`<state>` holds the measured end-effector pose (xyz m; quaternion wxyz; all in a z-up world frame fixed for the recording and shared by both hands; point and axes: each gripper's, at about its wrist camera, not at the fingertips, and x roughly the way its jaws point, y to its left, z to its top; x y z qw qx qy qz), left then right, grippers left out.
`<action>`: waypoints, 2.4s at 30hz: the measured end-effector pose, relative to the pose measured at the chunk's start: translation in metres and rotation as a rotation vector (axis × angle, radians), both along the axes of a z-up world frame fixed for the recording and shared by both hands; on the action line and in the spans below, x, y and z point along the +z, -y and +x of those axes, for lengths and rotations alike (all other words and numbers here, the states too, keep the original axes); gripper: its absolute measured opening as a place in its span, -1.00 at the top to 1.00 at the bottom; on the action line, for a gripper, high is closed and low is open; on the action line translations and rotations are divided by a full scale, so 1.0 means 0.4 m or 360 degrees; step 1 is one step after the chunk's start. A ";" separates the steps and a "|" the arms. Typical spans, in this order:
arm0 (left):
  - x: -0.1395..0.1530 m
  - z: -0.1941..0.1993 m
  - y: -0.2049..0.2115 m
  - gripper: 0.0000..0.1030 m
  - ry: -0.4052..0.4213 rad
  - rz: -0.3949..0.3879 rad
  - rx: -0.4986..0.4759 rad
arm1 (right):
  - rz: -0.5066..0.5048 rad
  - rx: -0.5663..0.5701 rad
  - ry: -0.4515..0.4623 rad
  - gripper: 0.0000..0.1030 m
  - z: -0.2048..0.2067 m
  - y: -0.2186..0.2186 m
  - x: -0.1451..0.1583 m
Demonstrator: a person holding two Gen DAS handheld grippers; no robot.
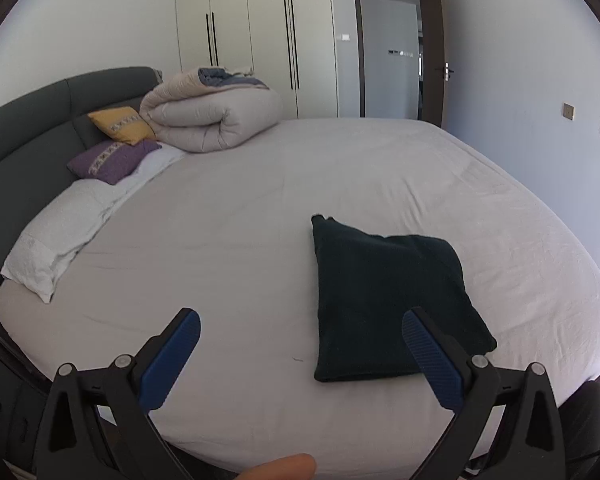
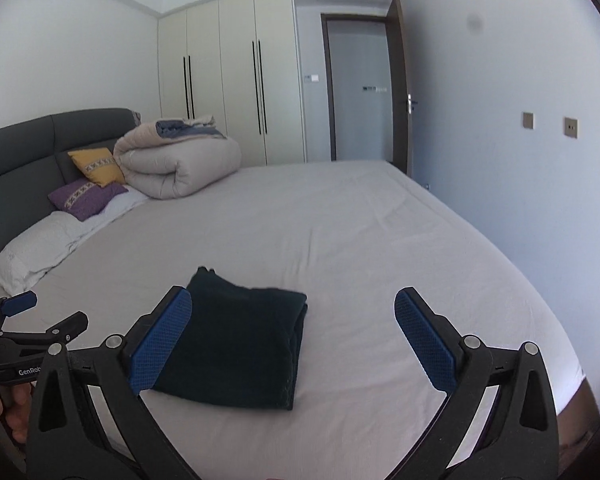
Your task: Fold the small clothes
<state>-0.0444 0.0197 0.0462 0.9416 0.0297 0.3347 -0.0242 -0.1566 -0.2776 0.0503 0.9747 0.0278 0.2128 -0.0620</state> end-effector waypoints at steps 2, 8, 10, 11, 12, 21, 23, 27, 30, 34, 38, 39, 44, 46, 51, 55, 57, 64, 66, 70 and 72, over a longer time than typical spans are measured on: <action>-0.043 0.003 0.001 -1.00 -0.0086 0.0003 0.0011 | 0.0029 -0.0033 -0.0146 -1.00 0.026 0.007 -0.059; -0.121 -0.010 0.008 -1.00 -0.0196 0.0006 -0.0008 | 0.0074 -0.0093 -0.0349 -1.00 0.055 -0.004 -0.177; -0.133 -0.011 0.003 -1.00 -0.0216 -0.0014 -0.0005 | 0.0056 -0.0091 -0.0373 -1.00 0.057 -0.012 -0.190; -0.138 -0.011 0.002 -1.00 -0.0223 -0.0011 -0.0008 | 0.0041 -0.0089 -0.0383 -1.00 0.061 -0.019 -0.196; -0.140 -0.010 0.002 -1.00 -0.0229 -0.0010 -0.0011 | 0.0027 -0.0082 -0.0396 -1.00 0.075 -0.024 -0.197; -0.157 -0.006 -0.012 -1.00 -0.0270 -0.0069 -0.0010 | -0.0013 -0.0026 -0.0485 -1.00 0.102 -0.056 -0.244; -0.158 -0.006 -0.013 -1.00 -0.0272 -0.0069 -0.0014 | -0.0019 -0.0020 -0.0490 -1.00 0.104 -0.055 -0.246; -0.161 -0.001 -0.018 -1.00 -0.0277 -0.0070 -0.0003 | -0.0021 -0.0028 -0.0497 -1.00 0.110 -0.050 -0.248; -0.164 0.003 -0.023 -1.00 -0.0284 -0.0072 0.0008 | -0.0013 -0.0039 -0.0499 -1.00 0.115 -0.043 -0.247; -0.168 0.006 -0.025 -1.00 -0.0289 -0.0071 0.0016 | -0.0010 -0.0049 -0.0509 -1.00 0.125 -0.048 -0.256; -0.170 0.005 -0.024 -1.00 -0.0292 -0.0068 0.0017 | -0.0012 -0.0047 -0.0519 -1.00 0.138 -0.059 -0.264; -0.171 0.007 -0.025 -1.00 -0.0293 -0.0066 0.0016 | -0.0014 -0.0046 -0.0520 -1.00 0.140 -0.061 -0.266; -0.172 0.008 -0.026 -1.00 -0.0293 -0.0060 0.0016 | -0.0010 -0.0049 -0.0528 -1.00 0.153 -0.065 -0.273; -0.174 0.009 -0.029 -1.00 -0.0295 -0.0061 0.0012 | -0.0010 -0.0051 -0.0531 -1.00 0.157 -0.066 -0.276; -0.175 0.009 -0.030 -1.00 -0.0297 -0.0059 0.0011 | -0.0010 -0.0052 -0.0531 -1.00 0.159 -0.068 -0.278; -0.177 0.011 -0.030 -1.00 -0.0297 -0.0057 0.0011 | -0.0008 -0.0058 -0.0534 -1.00 0.163 -0.075 -0.283; -0.178 0.011 -0.030 -1.00 -0.0300 -0.0059 0.0011 | -0.0008 -0.0059 -0.0534 -1.00 0.165 -0.076 -0.284; -0.179 0.011 -0.030 -1.00 -0.0306 -0.0056 0.0008 | -0.0010 -0.0061 -0.0538 -1.00 0.169 -0.085 -0.289; -0.179 0.010 -0.030 -1.00 -0.0306 -0.0056 0.0009 | -0.0009 -0.0061 -0.0539 -1.00 0.170 -0.085 -0.289; -0.180 0.012 -0.031 -1.00 -0.0309 -0.0057 0.0007 | -0.0010 -0.0064 -0.0541 -1.00 0.171 -0.089 -0.292; -0.180 0.012 -0.032 -1.00 -0.0307 -0.0056 0.0006 | -0.0008 -0.0063 -0.0542 -1.00 0.172 -0.090 -0.294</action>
